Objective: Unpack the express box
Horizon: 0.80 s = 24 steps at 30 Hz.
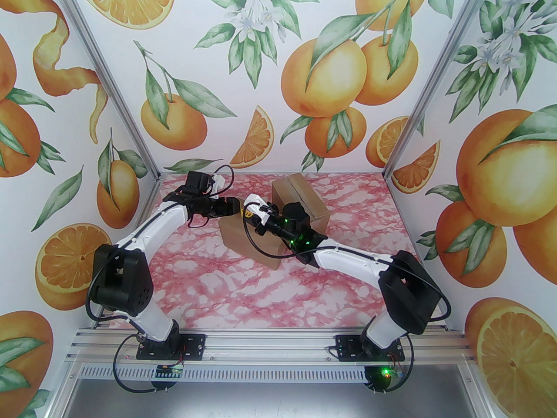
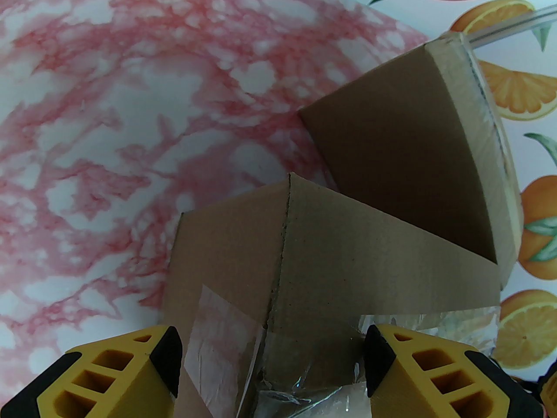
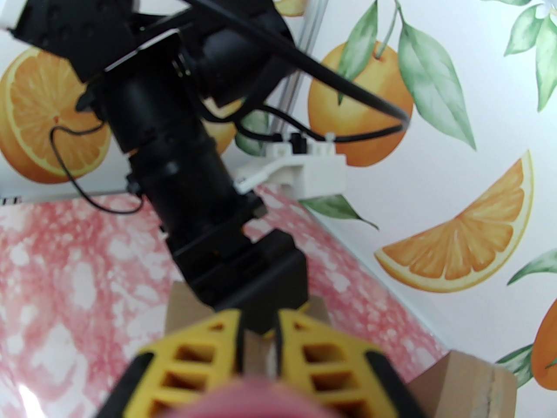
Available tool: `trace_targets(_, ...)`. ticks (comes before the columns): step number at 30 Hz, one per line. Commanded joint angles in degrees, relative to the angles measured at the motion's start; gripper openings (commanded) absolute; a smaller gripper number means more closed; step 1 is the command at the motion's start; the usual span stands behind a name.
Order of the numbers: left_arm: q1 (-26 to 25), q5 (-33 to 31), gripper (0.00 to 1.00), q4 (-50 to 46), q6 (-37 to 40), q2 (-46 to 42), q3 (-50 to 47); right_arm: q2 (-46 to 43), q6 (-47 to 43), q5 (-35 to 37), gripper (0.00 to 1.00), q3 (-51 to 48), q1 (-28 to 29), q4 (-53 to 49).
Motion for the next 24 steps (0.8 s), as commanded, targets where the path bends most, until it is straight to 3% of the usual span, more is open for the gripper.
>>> trace_targets(1, -0.03, -3.26, 0.71, -3.44, 2.11, 2.45, 0.55, -1.23, -2.48, 0.06, 0.00, -0.52, -0.67, -0.48)
trace_targets(7, -0.01, -3.35, 0.70, -4.02, 3.55, 2.38, 0.08, -1.46, -3.00, -0.67, 0.00, -1.24, -1.80, 1.76)
trace_targets(15, -0.01, -2.49, 0.70, -5.02, 6.32, 2.08, 0.25, -0.11, -2.17, -10.14, 0.00, -0.65, -4.93, 3.92)
trace_targets(24, -0.17, -2.47, 0.68, -5.62, 7.64, 2.19, -0.13, 2.07, -1.41, -15.57, 0.00, 0.99, -6.30, 3.23)
